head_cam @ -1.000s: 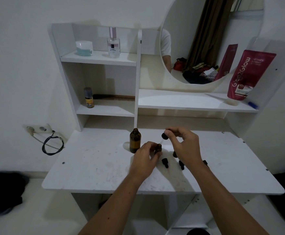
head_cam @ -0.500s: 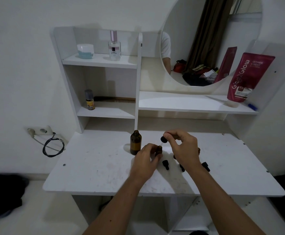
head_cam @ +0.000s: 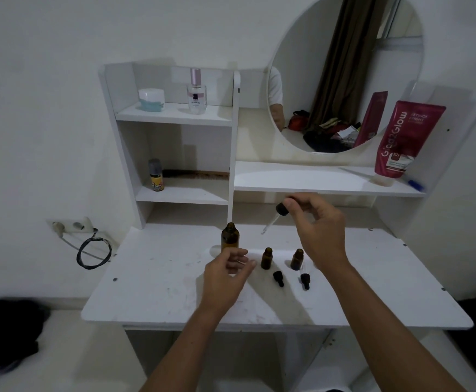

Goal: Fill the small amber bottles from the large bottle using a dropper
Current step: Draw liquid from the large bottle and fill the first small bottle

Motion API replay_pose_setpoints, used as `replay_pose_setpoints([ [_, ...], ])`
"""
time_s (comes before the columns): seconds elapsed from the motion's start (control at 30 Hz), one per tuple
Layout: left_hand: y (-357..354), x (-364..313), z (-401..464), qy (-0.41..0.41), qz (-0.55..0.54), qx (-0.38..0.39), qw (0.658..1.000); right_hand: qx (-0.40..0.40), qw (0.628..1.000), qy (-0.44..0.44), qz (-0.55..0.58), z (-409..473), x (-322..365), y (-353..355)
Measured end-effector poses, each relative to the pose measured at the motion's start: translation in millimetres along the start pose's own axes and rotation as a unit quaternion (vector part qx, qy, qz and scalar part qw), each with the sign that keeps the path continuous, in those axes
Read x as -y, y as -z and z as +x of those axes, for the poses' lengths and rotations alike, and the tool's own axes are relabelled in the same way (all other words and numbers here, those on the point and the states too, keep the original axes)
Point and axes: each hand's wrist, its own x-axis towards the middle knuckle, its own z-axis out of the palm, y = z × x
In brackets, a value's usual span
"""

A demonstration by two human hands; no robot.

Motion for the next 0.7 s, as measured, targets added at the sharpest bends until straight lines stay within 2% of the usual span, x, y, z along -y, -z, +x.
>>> replay_pose_setpoints([
  [0.17,25.9,6.9,15.8,0.009,0.036,-0.063,0.997,0.010,1.000,0.000,0.026,10.9,10.2,-20.6],
  [0.33,29.2,16.1,31.0,0.076,0.022,-0.026,0.996,0.020,0.997,-0.018,0.067,15.9,18.2,-41.8],
  [0.53,27.1,20.6,34.6,0.058,0.025,-0.023,0.998,0.041,0.997,-0.020,0.070,18.8,13.8,-60.9],
  [0.7,26.6,19.9,34.9,0.056,0.021,-0.020,0.998,0.055,0.998,0.012,0.040,16.3,7.7,-65.4],
])
